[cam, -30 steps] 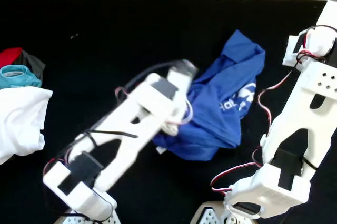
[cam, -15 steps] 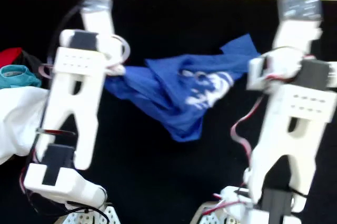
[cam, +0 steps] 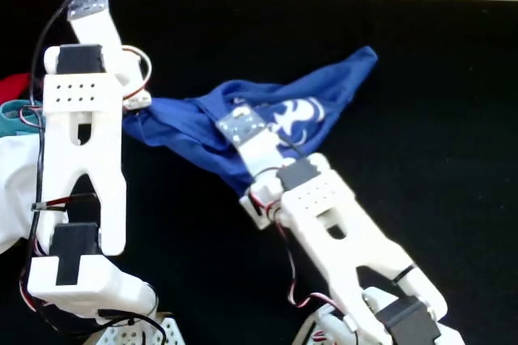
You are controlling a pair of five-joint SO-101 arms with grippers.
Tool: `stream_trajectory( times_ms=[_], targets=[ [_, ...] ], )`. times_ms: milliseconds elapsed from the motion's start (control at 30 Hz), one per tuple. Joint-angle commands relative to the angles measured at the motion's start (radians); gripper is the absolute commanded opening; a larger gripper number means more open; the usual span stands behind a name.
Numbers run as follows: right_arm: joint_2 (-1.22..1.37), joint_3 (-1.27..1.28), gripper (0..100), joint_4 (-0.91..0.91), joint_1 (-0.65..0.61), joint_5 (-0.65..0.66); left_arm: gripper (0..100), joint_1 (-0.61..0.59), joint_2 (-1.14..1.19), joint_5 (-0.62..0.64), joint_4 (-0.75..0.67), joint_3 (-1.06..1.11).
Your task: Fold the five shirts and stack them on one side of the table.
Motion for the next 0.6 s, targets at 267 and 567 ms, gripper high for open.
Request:
stream_trajectory(
  times_ms=[267, 567],
  targets=[
    [0.325, -0.104, 25.2, -0.090, 0.056, 0.011, 1, -0.012, -0.005, -0.006, 0.006, -0.041],
    [0.499, -0.232, 0.0, -0.087, 0.202, 0.009, 1, -0.010, -0.007, -0.003, 0.018, -0.039]
  ],
)
